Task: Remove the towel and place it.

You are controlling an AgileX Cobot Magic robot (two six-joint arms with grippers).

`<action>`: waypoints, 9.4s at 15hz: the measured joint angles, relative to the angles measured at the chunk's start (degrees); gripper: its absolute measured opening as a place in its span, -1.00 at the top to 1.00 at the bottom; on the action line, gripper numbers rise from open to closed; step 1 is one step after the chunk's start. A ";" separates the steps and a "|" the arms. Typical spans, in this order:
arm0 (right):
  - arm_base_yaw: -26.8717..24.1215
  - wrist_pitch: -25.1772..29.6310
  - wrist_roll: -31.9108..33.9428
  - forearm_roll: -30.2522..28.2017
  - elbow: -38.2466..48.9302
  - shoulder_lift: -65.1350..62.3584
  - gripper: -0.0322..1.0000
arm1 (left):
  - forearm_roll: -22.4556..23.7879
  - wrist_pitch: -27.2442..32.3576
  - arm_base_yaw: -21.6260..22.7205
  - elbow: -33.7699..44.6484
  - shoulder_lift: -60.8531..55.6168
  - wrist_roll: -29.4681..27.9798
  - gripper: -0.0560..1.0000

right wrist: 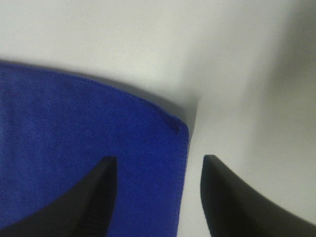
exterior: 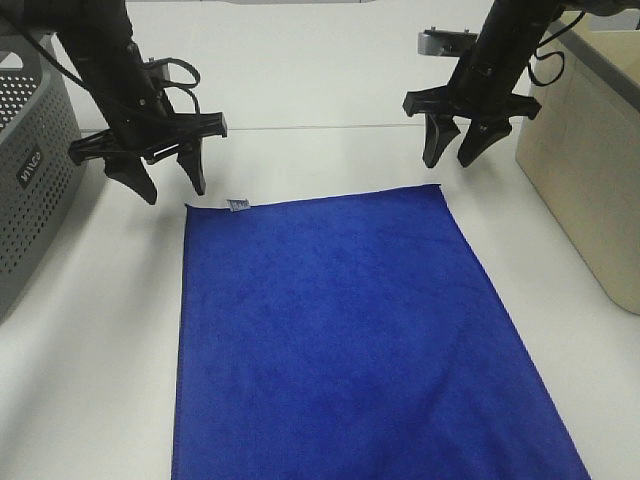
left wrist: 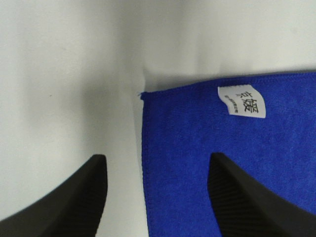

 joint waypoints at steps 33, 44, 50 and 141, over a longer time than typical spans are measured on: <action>-0.06 -6.02 -1.32 -0.17 -0.69 8.08 0.81 | -3.21 -10.66 0.40 -0.69 7.56 6.88 0.42; -0.06 -10.03 -0.74 3.67 -0.69 8.14 0.90 | -3.55 -12.55 0.29 -5.44 9.00 11.12 0.89; -0.06 -16.50 -0.69 2.18 -3.84 8.94 0.90 | -2.01 -13.12 0.34 -17.82 11.34 13.06 0.89; -6.76 0.17 6.42 -9.91 13.75 -41.37 -0.32 | 10.20 8.25 8.59 -23.15 -17.70 10.89 -0.11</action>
